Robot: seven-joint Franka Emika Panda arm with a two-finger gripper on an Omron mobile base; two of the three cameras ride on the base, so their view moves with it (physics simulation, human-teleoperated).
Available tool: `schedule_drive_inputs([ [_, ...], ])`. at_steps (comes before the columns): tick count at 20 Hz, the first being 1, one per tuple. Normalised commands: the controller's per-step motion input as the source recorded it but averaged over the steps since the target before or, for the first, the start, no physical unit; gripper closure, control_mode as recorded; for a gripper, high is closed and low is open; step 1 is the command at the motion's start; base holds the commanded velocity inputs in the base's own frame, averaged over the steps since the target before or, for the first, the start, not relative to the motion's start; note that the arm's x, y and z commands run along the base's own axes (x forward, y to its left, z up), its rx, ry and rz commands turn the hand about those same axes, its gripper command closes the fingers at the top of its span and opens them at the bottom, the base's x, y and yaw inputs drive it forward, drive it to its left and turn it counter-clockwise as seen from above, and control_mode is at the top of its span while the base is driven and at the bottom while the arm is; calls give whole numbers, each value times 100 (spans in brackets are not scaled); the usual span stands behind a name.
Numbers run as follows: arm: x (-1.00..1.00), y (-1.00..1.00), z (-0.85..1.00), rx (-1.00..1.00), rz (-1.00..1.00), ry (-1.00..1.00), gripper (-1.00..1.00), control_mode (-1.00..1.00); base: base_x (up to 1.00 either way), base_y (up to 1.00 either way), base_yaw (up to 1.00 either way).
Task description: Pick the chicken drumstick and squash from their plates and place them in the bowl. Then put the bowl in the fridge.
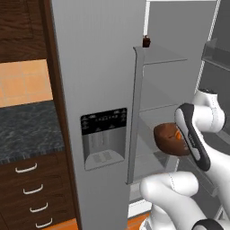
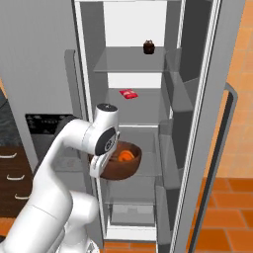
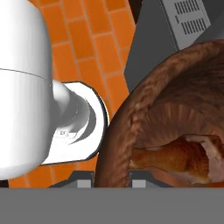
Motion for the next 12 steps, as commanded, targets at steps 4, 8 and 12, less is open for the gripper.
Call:
schedule_drive_inputs([
  [4, 54, 12, 4, -1, 0, -17, 100, -100, 0, 0, 0],
  [8, 100, -16, 28, 0, 0, -32, 100, -100, 0, 0, 0],
  [12, 100, -6, 1, 3, 3, -16, 100, -100, 0, 0, 0],
])
